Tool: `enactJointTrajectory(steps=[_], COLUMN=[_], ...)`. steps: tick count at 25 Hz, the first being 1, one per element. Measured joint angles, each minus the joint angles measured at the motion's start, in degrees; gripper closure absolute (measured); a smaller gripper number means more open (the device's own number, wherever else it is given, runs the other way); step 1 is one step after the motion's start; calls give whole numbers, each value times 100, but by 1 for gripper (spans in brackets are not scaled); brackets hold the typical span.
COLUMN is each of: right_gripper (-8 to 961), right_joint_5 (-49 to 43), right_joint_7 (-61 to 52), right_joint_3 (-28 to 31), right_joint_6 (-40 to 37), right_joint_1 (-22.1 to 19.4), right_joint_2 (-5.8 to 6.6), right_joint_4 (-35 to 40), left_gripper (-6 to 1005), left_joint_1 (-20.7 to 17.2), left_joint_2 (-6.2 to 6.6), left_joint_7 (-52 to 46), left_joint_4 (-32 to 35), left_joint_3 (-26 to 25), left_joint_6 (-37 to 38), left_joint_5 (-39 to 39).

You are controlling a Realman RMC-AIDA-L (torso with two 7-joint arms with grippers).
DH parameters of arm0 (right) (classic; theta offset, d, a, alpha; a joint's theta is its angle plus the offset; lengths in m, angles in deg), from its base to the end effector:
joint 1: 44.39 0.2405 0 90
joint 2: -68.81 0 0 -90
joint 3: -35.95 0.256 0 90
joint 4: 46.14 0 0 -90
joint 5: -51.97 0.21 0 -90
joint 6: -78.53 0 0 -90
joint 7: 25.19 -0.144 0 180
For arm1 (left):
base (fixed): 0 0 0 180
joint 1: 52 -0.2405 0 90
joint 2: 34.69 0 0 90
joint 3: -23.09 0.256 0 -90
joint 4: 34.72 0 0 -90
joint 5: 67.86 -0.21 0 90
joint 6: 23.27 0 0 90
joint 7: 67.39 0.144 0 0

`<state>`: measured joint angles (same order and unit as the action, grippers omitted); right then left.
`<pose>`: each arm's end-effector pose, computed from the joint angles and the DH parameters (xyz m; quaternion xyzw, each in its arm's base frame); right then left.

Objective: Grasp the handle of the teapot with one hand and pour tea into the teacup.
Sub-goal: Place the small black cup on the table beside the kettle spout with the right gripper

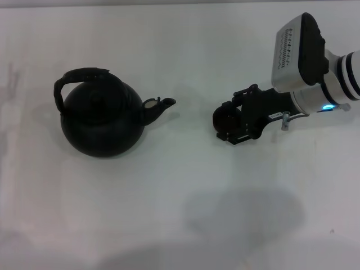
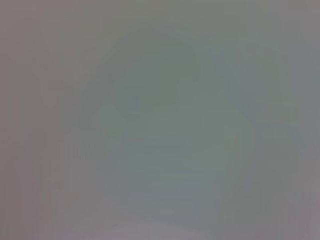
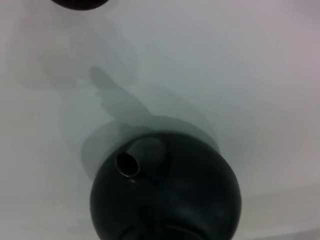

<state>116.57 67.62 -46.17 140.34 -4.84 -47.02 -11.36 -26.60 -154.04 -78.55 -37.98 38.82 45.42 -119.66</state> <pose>0.2430 0.3673 -0.0722 -0.9907 0.0863 -0.0466 0.0941 -0.3764 0.3114 0.0164 -0.5964 -0.3084 -0.2773 0.6872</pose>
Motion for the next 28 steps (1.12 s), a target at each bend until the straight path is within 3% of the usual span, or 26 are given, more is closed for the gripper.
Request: enactJointTrajectory(steps=[20, 28], right_gripper=[103, 102], right_joint_5=[113, 98], right_joint_7=[-195, -67], right_joint_3=[177, 809], right_joint_6=[309, 626], right_joint_1=[-13, -677], right_joint_2=[89, 81], right_joint_4=[33, 965], left_gripper=[168, 168], left_joint_1=[-16, -63], left_joint_2=[14, 18], left_joint_7=[0, 0], left_joint_4=[2, 63], left_joint_3=[0, 55], left_joint_6=[7, 224], left_joint_5=[0, -172])
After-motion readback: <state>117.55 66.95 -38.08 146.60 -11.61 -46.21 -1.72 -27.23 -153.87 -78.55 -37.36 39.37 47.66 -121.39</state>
